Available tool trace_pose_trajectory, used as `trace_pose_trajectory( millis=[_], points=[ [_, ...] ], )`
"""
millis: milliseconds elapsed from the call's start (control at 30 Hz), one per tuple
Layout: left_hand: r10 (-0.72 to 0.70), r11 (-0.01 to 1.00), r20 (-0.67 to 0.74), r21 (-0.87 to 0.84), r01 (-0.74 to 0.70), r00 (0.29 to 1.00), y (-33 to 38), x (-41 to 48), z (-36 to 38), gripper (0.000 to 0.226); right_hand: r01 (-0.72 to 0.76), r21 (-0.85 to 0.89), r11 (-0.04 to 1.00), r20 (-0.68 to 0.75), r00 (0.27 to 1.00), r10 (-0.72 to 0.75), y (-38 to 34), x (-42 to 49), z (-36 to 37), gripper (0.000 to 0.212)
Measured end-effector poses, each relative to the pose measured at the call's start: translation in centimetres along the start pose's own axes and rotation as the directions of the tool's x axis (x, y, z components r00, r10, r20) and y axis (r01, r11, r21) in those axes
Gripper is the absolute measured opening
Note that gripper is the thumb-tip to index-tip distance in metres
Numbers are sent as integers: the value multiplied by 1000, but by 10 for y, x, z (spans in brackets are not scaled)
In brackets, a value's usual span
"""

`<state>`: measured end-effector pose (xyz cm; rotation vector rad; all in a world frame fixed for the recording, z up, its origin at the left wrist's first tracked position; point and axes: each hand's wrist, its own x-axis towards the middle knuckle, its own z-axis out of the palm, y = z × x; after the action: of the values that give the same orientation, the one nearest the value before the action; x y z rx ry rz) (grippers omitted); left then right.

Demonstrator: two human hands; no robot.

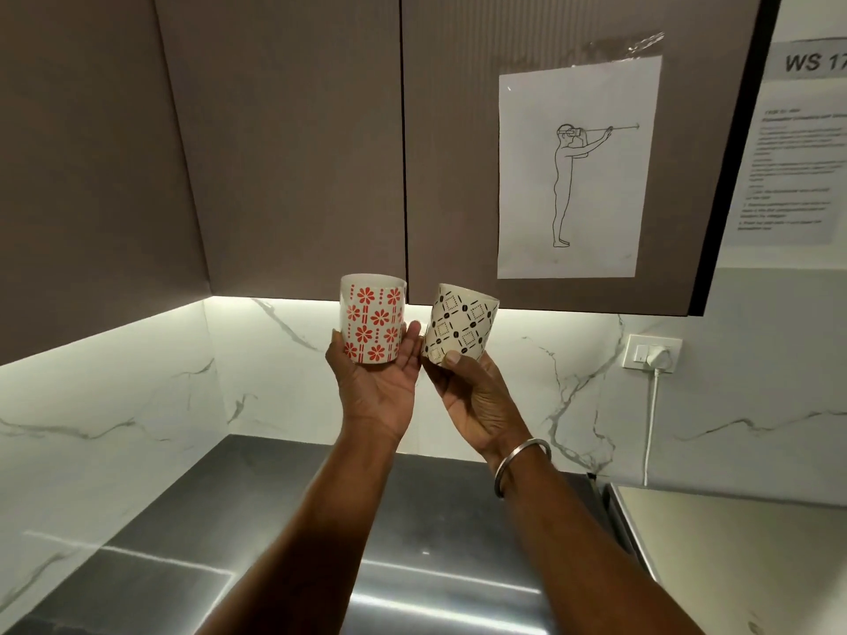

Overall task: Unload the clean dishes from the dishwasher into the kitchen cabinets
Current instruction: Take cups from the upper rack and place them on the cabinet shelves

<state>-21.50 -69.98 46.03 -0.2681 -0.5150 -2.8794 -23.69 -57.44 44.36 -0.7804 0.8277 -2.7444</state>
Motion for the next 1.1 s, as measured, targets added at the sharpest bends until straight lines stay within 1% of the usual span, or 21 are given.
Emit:
trace_pose_trajectory(
  millis=[100, 267, 500, 600, 700, 867, 1033, 1100],
  points=[
    [-15, 1000, 1, 0, 15, 1000, 5, 25, -7, 68, 18, 3, 1000, -17, 1000, -18, 11, 20, -5, 76],
    [-30, 1000, -6, 7, 30, 1000, 4, 57, -18, 65, 42, 1, 999, -8, 999, -42, 21, 47, -12, 93],
    [-21, 1000, -14, -15, 21, 1000, 1, 92, -32, 67, 17, -85, 996, 2, 1000, -16, 29, 79, -28, 85],
    [-16, 1000, -11, -14, 16, 1000, -1, 103, -35, 65, 22, -123, 992, -21, 999, -25, 29, 89, -32, 80],
    [-22, 1000, -5, -10, 22, 1000, -1, 112, -34, 64, 34, -129, 991, -20, 999, -37, 28, 96, -33, 77],
    [-19, 1000, 4, -22, 19, 1000, -4, 118, -35, 64, 38, -141, 989, -18, 999, -41, 29, 96, -37, 78],
    [-19, 999, 18, -27, 20, 1000, -4, 121, -34, 64, 54, -158, 986, -6, 998, -56, 23, 99, -30, 68],
    [-21, 1000, 27, -21, 21, 999, -4, 121, -31, 63, 54, -153, 987, -10, 998, -56, 22, 99, -27, 69]
  ],
)
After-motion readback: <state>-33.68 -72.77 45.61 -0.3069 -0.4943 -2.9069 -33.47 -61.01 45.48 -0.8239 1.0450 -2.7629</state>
